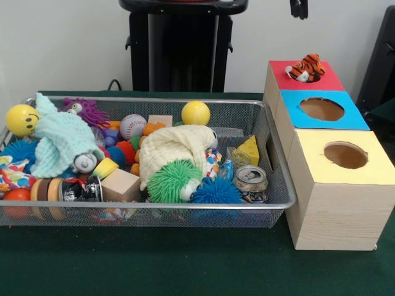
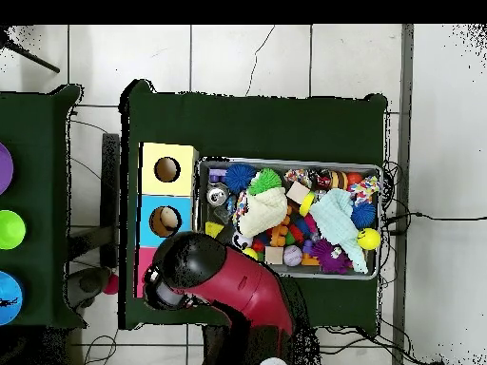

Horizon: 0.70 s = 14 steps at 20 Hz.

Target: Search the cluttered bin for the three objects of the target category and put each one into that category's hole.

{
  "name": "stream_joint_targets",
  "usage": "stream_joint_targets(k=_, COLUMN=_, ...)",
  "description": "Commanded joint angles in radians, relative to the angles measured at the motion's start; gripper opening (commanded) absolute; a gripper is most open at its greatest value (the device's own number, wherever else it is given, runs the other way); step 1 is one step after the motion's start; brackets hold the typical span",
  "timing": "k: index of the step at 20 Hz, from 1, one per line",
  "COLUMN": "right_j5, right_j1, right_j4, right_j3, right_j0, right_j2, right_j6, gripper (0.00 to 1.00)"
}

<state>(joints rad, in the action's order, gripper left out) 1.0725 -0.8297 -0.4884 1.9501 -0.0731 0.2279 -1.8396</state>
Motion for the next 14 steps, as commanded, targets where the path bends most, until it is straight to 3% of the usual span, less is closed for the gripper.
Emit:
stream_joint_targets(k=1, right_j5=-0.013, right_j1=0.033, right_j4=-0.008, right_j3=-0.062, right_j0=-0.005, right_j2=-0.001, right_j6=-0.341, gripper=0.00)
stream_joint_targets(k=6, right_j5=-0.192, right_j1=0.086, right_j4=-0.127, right_j3=0.015, right_j0=0.003, right_j2=-0.066, right_j6=-0.275, gripper=0.00)
stream_joint_targets(k=14, right_j5=-0.277, right_j1=0.114, right_j4=-0.183, right_j3=0.053, right_j0=0.001, right_j2=-0.093, right_j6=-0.226, gripper=0.00)
